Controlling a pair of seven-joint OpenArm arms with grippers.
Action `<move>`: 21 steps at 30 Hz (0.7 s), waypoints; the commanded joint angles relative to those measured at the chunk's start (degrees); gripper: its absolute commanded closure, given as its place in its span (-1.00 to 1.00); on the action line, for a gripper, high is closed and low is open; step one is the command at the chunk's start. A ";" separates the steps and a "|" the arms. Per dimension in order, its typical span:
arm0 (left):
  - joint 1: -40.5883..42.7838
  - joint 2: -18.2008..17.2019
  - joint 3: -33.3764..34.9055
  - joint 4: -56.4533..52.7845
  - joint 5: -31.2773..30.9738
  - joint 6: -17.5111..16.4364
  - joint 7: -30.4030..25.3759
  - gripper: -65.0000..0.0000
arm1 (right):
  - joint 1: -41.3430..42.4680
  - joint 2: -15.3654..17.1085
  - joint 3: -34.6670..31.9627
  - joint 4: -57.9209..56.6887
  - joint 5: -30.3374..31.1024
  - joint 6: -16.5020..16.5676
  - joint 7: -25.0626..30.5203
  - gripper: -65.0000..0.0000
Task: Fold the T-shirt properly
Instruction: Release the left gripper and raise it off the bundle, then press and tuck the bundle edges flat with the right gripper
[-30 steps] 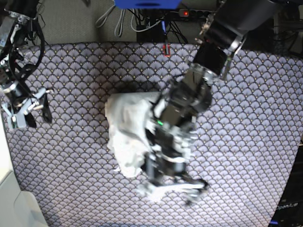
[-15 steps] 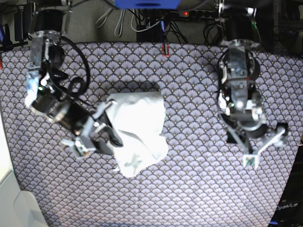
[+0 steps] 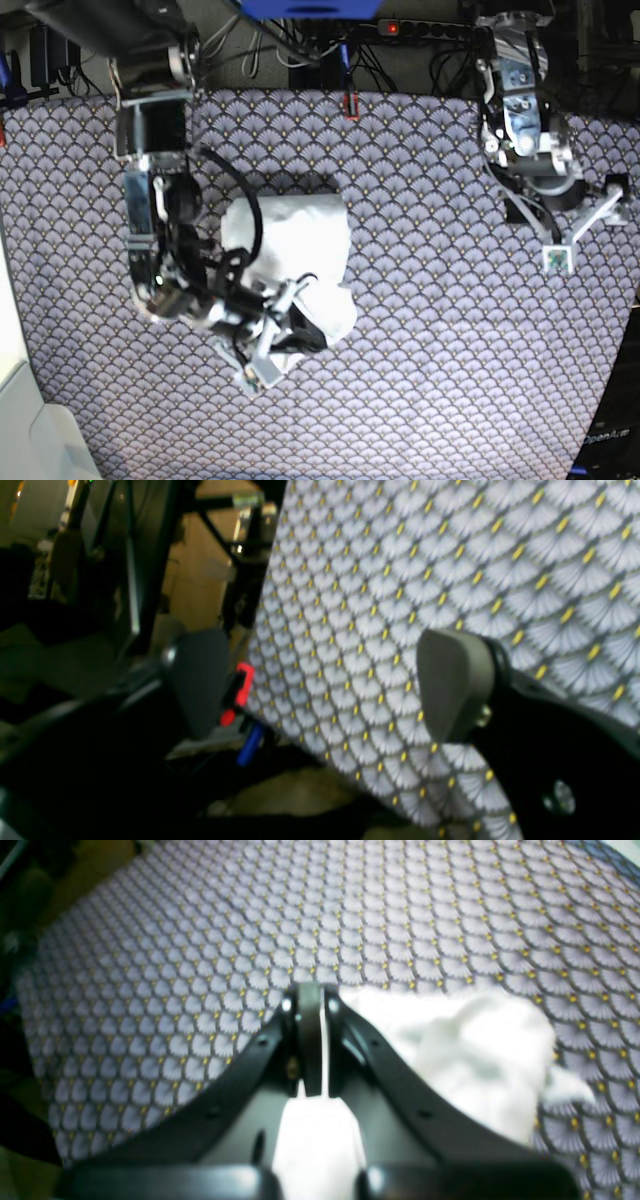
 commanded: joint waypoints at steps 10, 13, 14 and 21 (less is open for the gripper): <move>2.61 -0.34 -3.16 1.49 0.85 0.38 -0.66 -0.77 | 8.00 1.61 0.01 -22.13 0.48 0.14 13.99 1.00; 2.52 -0.34 -2.90 1.49 0.85 0.38 -0.66 -0.77 | 9.15 3.46 0.09 -27.84 0.48 0.14 18.82 1.00; 2.35 -0.34 -2.90 1.49 0.85 0.38 -0.66 -0.77 | 9.59 3.99 0.09 -29.77 0.39 0.14 20.32 1.00; 2.08 -0.25 -2.81 1.49 0.41 0.38 -0.66 -0.77 | 11.87 6.27 0.09 -39.80 0.39 0.14 28.32 1.00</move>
